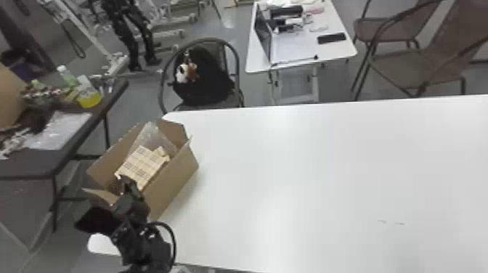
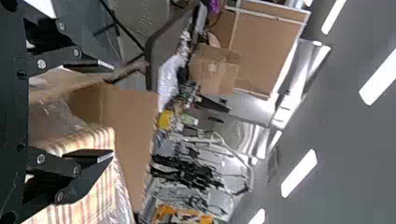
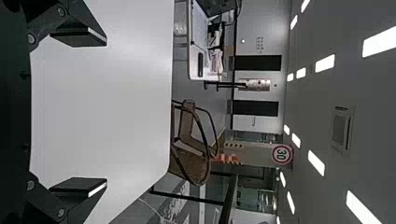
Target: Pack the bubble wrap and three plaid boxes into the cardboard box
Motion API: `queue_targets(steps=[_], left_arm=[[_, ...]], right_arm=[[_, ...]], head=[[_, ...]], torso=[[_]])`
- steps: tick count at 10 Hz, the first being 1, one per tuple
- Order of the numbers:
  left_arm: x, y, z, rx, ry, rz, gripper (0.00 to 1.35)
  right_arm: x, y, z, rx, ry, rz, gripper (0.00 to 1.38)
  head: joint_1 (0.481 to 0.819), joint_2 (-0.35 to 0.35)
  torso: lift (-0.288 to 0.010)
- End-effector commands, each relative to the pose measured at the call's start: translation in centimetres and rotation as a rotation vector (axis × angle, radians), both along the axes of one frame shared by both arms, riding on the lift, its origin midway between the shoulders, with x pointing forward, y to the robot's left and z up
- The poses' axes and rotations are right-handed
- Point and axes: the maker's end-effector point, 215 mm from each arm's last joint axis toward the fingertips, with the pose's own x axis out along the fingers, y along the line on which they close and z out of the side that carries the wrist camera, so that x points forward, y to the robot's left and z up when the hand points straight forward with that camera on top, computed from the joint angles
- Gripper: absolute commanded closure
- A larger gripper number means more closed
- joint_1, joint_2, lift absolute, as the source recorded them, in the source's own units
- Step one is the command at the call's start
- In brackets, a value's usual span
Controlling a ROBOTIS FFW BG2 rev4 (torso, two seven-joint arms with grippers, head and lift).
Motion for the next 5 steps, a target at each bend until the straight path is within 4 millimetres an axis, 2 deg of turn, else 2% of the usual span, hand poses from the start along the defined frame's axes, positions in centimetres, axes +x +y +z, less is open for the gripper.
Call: queue_targets(steps=[1, 2, 3, 4, 5], left_arm=[[0.8, -4.1, 6.8, 0.182, -0.037, -0.102, 0.00], [1.3, -7.1, 9.3, 0.266, 0.019, -0.211, 0.00], [1.1, -10.4, 9.7, 0.302, 0.014, -0.312, 0.00], [1.2, -13.9, 7.0, 0.252, 0.067, -0.409, 0.02], [0.7, -16.5, 4.0, 0.209, 0.123, -0.465, 0.02]], right_arm=[[-0.1, 0.3, 0.7, -0.005, -0.014, 0.007, 0.22], [0.0, 0.5, 1.4, -0.010, -0.026, 0.010, 0.22], [-0.2, 0.6, 1.4, -0.008, -0.026, 0.010, 0.22], [-0.6, 0.7, 1.4, 0.006, -0.019, 0.012, 0.22], [-1.3, 1.3, 1.6, 0.010, -0.013, 0.020, 0.22]], head=[[0.695, 0.282], [0.695, 0.253], [0.695, 0.207], [0.695, 0.171], [0.695, 0.131]], torso=[[-0.092], [-0.092], [-0.092], [-0.092], [-0.092]])
